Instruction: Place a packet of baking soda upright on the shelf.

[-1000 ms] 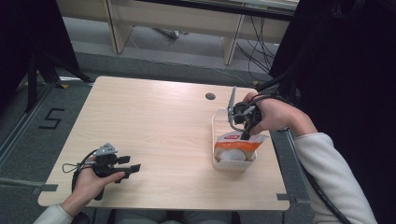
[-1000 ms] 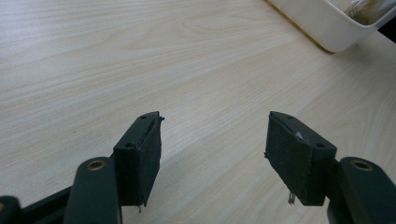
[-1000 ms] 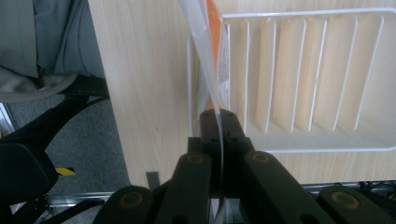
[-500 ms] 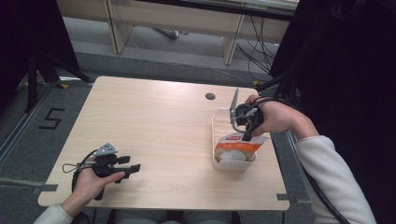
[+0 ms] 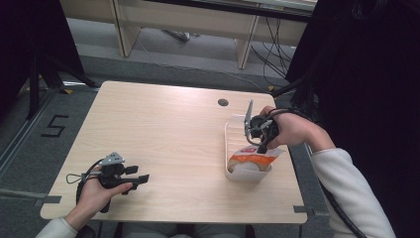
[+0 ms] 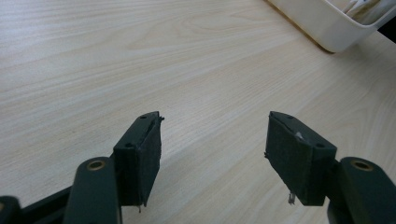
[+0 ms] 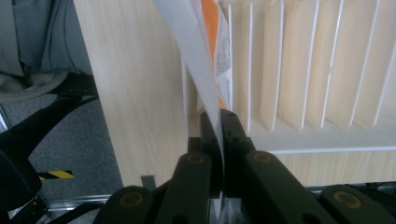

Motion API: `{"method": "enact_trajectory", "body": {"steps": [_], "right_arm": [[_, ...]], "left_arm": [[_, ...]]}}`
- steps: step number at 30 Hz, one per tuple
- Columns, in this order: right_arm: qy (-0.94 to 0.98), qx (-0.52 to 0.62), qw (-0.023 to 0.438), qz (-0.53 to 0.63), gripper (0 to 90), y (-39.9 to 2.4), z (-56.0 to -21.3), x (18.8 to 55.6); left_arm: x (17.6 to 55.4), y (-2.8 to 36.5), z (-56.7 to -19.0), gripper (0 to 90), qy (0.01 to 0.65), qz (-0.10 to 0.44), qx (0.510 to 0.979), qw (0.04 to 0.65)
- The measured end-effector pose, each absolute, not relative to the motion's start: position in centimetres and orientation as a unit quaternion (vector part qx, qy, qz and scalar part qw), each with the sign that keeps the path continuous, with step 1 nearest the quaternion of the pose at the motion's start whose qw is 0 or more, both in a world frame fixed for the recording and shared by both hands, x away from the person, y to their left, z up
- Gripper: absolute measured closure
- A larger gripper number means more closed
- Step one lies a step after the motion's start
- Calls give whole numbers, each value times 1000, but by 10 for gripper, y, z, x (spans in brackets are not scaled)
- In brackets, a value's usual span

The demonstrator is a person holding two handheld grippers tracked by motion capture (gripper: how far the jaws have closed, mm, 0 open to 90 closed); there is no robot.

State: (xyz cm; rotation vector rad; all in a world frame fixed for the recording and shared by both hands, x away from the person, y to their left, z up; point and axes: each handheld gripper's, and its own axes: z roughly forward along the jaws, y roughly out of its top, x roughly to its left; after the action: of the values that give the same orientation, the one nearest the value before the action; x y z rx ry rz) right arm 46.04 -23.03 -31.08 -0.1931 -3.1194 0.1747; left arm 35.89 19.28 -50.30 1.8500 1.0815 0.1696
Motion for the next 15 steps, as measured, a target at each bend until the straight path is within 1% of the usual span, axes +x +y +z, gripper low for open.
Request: {"method": "enact_trajectory", "body": {"steps": [10, 13, 15], "right_arm": [[-997, -66, 6, 49, 900, -238, -319, 461], [-996, -67, -3, 50, 900, -239, -321, 460], [-997, -58, 3, 43, 900, -240, -324, 462]], "left_arm": [[359, 193, -504, 353, 442, 69, 758, 475], [359, 193, -503, 353, 442, 71, 759, 473], [359, 193, -504, 353, 441, 69, 759, 474]]}}
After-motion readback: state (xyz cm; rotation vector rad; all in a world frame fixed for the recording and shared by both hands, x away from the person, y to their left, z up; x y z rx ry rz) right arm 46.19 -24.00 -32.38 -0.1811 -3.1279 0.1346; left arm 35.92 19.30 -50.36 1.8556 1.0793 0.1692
